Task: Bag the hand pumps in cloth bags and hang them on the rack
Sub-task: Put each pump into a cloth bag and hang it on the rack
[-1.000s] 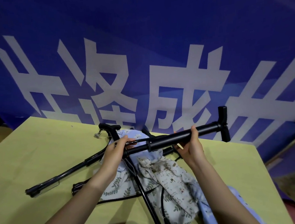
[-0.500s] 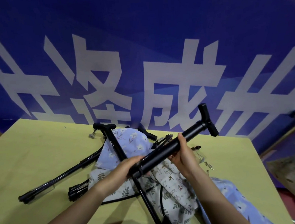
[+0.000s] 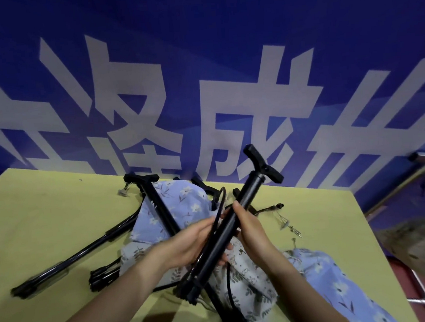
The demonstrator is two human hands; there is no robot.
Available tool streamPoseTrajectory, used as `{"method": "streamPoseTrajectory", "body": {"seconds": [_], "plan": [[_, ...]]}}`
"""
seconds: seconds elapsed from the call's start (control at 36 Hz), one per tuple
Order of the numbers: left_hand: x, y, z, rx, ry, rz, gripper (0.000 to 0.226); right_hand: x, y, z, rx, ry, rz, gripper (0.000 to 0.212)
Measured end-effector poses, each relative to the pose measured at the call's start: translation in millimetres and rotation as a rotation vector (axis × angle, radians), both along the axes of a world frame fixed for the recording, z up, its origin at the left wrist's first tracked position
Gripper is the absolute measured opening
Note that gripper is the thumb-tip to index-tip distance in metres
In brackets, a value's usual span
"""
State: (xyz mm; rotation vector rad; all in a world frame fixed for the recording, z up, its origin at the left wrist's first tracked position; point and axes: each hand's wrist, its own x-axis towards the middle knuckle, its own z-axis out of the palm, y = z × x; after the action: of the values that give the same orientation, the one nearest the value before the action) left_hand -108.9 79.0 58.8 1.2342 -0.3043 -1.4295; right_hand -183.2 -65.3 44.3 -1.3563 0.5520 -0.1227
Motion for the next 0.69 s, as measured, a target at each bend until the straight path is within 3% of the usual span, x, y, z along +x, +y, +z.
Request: {"method": "streamPoseTrajectory", "body": {"seconds": [0.14, 0.28, 0.39, 0.56, 0.69], "plan": [[0, -11, -15, 0.046, -0.055, 0.178, 0.058, 12, -4, 5, 0.126, -0.041, -0.059, 0.066], [-4, 4, -25, 0.043, -0.139, 0.197, 0.060, 29, -61, 29, 0.313, -0.095, -0.224, 0.069], [0, 14, -25, 0.055, -0.201, 0.172, 0.063, 34, -64, 36, 0.181, -0.017, -0.057, 0.047], [-4, 26, -18, 0.112, -0.306, 0.041, 0.068, 34, -59, 42, 0.107, -0.173, -0.160, 0.031], [-2, 15, -18, 0.018, -0.199, 0.400, 0.033, 32, -48, 44, 0.093, -0.269, -0.253, 0.026]]}}
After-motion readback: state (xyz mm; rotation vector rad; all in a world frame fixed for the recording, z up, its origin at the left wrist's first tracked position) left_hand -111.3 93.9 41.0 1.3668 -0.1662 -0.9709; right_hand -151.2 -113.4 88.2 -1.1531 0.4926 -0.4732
